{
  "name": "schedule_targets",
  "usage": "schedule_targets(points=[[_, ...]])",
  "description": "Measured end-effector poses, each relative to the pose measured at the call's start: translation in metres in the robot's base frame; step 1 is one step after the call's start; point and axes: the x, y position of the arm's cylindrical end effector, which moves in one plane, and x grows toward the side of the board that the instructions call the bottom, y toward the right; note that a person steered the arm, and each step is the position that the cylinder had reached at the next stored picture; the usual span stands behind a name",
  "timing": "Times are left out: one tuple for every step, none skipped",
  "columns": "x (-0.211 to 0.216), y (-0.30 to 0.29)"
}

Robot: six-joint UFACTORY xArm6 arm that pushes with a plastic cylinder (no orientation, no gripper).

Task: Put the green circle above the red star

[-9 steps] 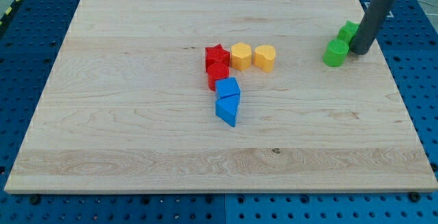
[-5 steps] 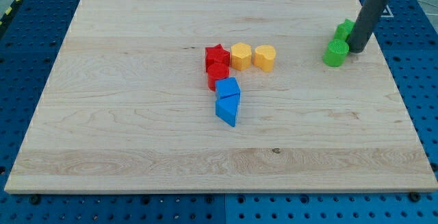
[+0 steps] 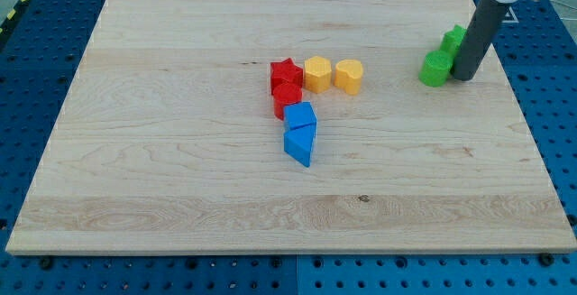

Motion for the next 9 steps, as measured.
schedule_targets(points=[[0.004, 0.000], [0.005, 0.000], [0.005, -0.011], [0.002, -0.016], [0.000, -0.016], [0.011, -0.016], [0.020, -0.017], [0.016, -0.037], [0.010, -0.041]])
